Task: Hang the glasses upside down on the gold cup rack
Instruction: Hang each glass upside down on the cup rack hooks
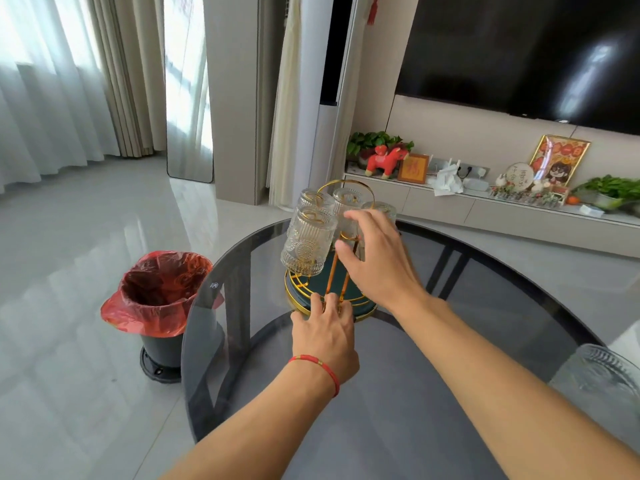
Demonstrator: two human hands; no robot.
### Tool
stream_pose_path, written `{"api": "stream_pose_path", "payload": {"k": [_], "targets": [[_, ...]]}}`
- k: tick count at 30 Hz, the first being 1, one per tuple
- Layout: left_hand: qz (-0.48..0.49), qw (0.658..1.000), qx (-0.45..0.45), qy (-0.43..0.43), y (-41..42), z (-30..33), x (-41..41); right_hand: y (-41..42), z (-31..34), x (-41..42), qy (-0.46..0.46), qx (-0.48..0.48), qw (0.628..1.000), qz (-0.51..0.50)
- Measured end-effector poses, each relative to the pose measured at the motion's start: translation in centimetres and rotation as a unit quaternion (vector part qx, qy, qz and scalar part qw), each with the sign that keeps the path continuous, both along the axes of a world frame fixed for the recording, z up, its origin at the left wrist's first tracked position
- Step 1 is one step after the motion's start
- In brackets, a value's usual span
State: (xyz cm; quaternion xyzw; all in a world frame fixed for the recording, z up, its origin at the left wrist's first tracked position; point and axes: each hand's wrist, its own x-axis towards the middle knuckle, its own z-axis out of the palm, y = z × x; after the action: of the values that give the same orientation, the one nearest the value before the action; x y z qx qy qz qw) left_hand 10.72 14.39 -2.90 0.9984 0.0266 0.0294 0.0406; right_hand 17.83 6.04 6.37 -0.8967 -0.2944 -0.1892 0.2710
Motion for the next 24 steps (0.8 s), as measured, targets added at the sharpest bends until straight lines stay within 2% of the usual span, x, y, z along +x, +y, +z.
{"api": "stream_pose_path", "payload": {"k": [3,7,9,14,17,21,24], "targets": [[0.005,1.000,0.008,0.003,-1.1,0.3,-0.1,-5.6,-1.7,-2.7,-0.014,0.028,0.999,-0.015],[-0.006,1.000,0.022,0.003,-2.9,0.4,-0.6,-13.0,-4.2,-6.0,0.012,0.056,0.996,-0.065],[-0.027,0.999,0.000,-0.019,-3.5,0.1,-0.9,-15.3,-5.2,-7.4,0.028,0.071,0.993,-0.086],[-0.165,0.975,-0.139,-0.055,-7.7,-1.3,-2.1,-19.8,-5.1,-10.5,0.062,0.059,0.990,-0.109],[-0.244,0.950,-0.166,-0.102,-10.5,-2.5,-3.4,-22.3,-3.9,-11.5,0.030,0.079,0.986,-0.144],[-0.307,0.917,-0.225,-0.119,-15.5,-3.8,-5.7,-26.8,-2.6,-12.3,-0.040,0.150,0.953,-0.260],[-0.317,0.895,-0.295,-0.107,-20.0,-3.4,-6.4,-30.2,-2.4,-12.3,0.004,0.226,0.907,-0.357]]}}
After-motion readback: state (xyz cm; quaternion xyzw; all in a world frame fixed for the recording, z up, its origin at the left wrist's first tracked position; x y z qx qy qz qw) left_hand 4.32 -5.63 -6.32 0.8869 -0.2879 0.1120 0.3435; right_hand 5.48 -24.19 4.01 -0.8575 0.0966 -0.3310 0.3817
